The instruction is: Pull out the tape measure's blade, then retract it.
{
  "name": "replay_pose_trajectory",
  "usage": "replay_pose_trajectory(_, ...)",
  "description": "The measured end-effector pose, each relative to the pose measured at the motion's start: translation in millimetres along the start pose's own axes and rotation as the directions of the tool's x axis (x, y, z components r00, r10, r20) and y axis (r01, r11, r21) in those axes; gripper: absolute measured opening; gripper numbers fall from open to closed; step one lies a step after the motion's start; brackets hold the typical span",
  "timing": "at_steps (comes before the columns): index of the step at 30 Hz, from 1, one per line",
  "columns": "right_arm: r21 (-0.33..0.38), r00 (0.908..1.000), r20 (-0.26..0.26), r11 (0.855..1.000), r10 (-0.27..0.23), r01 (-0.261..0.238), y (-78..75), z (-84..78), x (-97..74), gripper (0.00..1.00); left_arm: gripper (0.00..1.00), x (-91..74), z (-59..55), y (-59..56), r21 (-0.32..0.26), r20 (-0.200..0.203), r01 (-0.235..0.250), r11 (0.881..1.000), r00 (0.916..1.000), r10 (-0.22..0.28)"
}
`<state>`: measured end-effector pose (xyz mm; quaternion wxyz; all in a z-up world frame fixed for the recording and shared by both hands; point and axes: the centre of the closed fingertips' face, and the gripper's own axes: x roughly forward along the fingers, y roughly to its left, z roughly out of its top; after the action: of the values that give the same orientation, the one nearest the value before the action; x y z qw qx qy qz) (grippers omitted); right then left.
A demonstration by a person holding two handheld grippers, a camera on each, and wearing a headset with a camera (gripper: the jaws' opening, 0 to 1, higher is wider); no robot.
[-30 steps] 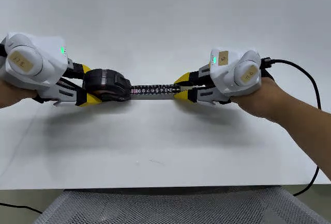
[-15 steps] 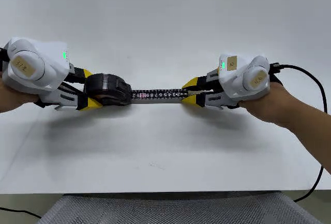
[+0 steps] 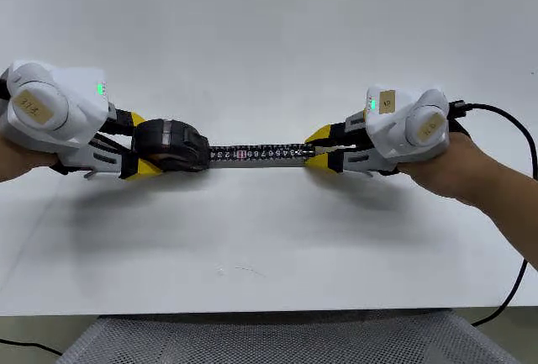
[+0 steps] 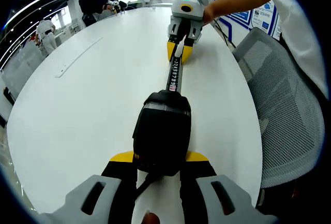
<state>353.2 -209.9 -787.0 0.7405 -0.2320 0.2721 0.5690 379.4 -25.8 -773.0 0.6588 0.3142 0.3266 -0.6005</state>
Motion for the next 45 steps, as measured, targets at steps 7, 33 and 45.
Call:
replay_pose_trajectory(7, 0.0, 0.9999, -0.015, 1.0, -0.006, 0.006, -2.7, -7.9, -7.1, 0.08, 0.26, 0.1, -0.5, 0.4, -0.002, 0.0, 0.001, 1.0, 1.0, -0.001)
replay_pose_trajectory(33, 0.007, 0.9979, -0.063, 1.0, -0.014, 0.014, -4.7, -27.1, -30.5, 0.08, 0.26, 0.7, 1.0, -0.1, 0.003, -0.009, -0.002, 1.0, 1.0, 0.002)
replay_pose_trajectory(45, 0.001, 0.9962, -0.085, 1.0, -0.017, 0.018, -6.1, -34.4, -37.4, 0.08, 0.26, 0.1, 0.5, 0.1, -0.003, 0.002, 0.0, 1.0, 1.0, 0.0)
